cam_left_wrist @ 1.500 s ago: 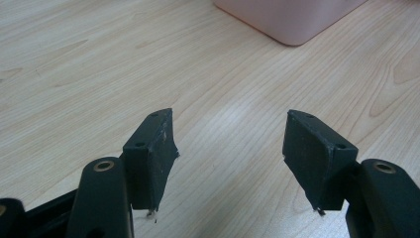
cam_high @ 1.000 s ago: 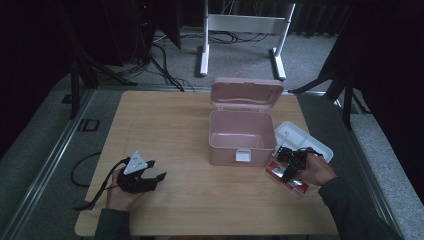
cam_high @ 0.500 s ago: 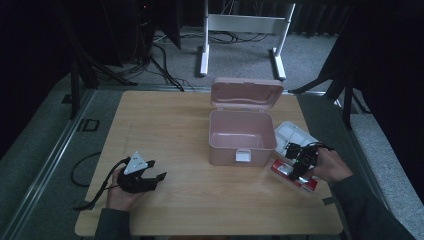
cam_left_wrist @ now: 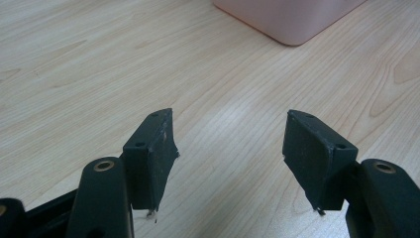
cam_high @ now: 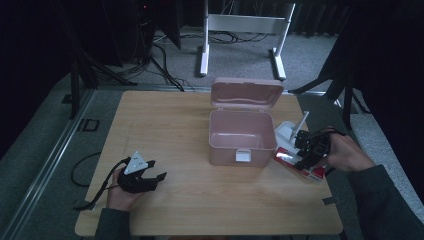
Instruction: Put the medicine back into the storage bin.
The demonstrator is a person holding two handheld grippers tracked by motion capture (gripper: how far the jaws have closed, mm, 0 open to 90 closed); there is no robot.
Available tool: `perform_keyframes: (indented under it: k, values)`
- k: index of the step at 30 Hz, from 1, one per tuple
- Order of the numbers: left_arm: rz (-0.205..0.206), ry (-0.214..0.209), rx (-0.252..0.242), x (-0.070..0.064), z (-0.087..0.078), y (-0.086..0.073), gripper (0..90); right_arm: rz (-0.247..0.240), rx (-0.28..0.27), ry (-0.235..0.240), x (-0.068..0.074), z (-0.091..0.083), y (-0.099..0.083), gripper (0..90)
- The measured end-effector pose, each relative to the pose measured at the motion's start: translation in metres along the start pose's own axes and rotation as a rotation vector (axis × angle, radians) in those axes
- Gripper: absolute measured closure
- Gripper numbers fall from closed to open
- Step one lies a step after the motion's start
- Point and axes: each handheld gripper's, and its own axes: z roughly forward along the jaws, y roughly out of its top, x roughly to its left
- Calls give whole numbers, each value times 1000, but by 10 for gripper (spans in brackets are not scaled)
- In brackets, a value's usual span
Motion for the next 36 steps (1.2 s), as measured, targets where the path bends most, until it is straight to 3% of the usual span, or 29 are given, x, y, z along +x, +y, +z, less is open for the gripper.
perform_keyframes:
  k: [6,12,23,33,36]
  values:
    - [-4,1,-5,0,-1,0,373,-99,-25,-23,8,-17,15,512]
    - [-2,2,-6,0,-1,0,373,-185,-32,-39,15,-23,30,512]
    - [-3,0,-6,0,-1,0,373,-253,-56,-33,14,-29,55,514]
    - [-3,-3,-7,0,0,0,373,-305,-102,-12,0,-26,84,515]
    - [-4,-1,-8,0,-1,0,373,-326,-89,-11,-2,-22,94,515]
